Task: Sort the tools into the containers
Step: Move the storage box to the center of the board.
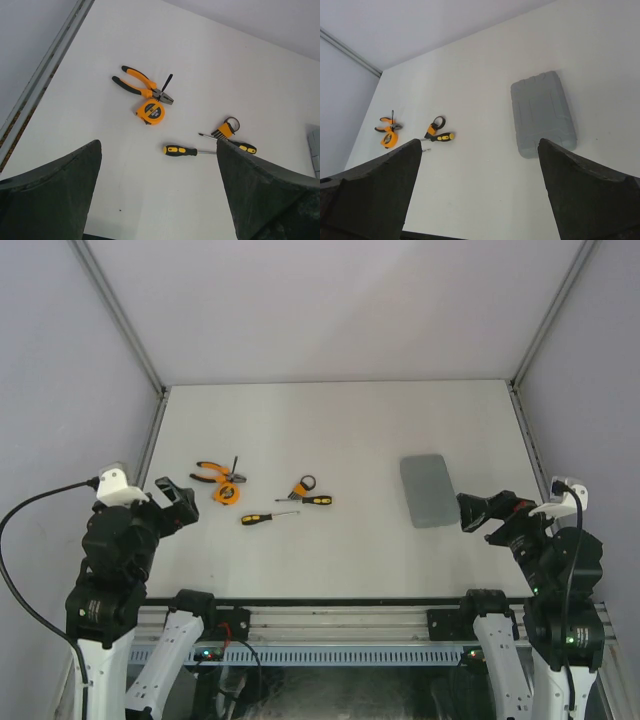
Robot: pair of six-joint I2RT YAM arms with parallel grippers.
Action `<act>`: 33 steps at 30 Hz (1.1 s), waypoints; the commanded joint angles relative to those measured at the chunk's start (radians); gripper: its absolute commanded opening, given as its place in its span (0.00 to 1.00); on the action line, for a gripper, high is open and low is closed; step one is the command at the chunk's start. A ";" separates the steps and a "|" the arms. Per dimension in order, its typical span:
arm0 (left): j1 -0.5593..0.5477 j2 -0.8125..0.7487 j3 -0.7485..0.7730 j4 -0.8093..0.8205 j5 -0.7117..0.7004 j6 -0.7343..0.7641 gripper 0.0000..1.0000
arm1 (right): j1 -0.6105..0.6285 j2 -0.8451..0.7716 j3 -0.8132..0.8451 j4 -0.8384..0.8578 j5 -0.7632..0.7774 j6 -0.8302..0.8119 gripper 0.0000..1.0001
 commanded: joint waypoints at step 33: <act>0.008 0.046 -0.146 0.135 0.014 -0.086 1.00 | 0.114 0.581 -0.021 0.105 0.259 -0.055 0.98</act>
